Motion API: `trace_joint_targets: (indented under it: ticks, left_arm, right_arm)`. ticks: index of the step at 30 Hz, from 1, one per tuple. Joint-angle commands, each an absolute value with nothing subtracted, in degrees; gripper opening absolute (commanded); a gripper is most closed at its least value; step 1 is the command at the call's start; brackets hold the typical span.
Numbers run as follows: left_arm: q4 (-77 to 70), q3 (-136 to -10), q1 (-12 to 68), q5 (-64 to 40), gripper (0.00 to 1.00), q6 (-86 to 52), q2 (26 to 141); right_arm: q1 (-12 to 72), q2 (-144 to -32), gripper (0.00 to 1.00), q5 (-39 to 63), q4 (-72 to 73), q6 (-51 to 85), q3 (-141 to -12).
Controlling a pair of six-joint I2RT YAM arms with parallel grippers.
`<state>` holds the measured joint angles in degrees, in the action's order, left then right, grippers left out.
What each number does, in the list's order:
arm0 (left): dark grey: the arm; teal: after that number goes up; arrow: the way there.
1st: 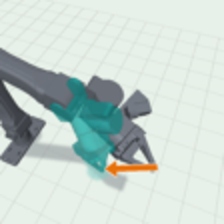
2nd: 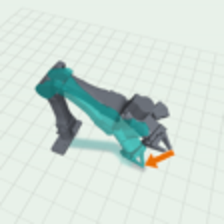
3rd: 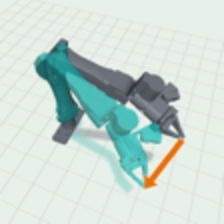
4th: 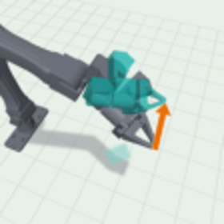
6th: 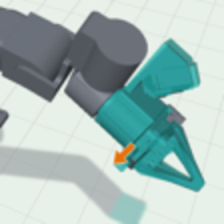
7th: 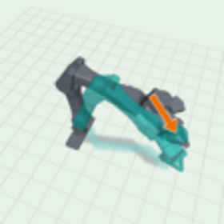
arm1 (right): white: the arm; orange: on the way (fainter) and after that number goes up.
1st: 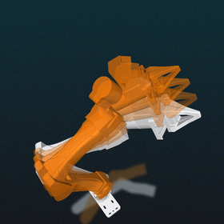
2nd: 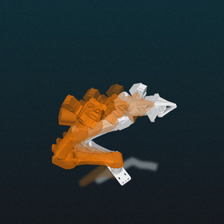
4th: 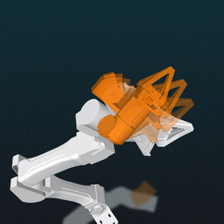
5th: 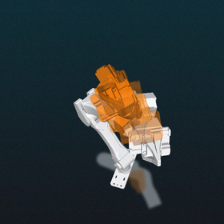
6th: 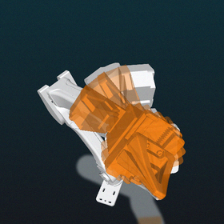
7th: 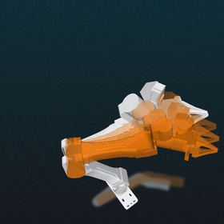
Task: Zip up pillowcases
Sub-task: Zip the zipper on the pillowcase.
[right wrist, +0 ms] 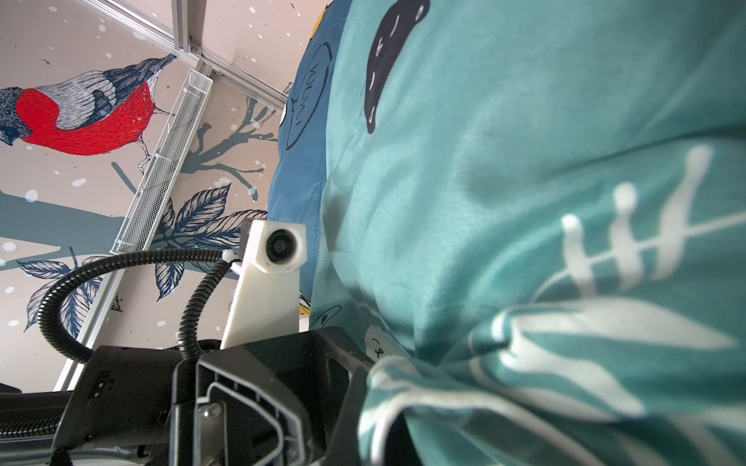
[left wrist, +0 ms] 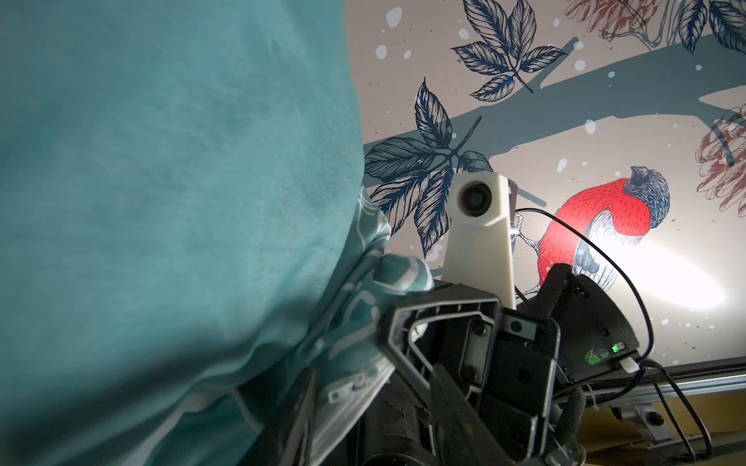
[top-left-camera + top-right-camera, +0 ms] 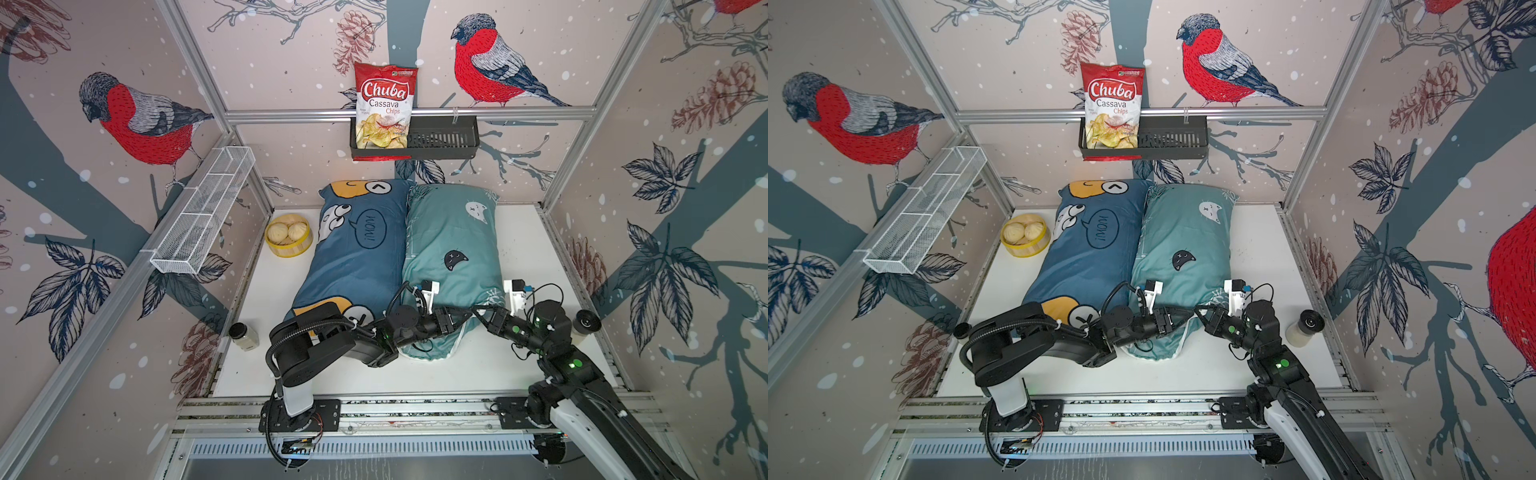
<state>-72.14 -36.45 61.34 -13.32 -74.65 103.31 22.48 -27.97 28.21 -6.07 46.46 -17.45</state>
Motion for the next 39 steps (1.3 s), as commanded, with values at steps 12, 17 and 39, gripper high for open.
trace_joint_targets:
  ticks: [12, 17, 39]
  left_arm:
    - [-70.66, -36.65, 61.47, -12.22, 0.35, -71.98, 100.63]
    - [-70.58, -36.74, 61.5, -12.13, 0.33, -71.98, 101.39]
    - [-66.84, -37.18, 61.29, -10.92, 0.27, -69.57, 100.75]
  right_arm:
    - [21.8, -27.98, 0.0, 28.64, -3.68, 45.4, -17.08]
    - [21.54, -27.95, 0.0, 28.94, -4.2, 45.09, -17.14]
    - [20.92, -27.64, 0.0, 29.02, -5.2, 44.01, -16.79]
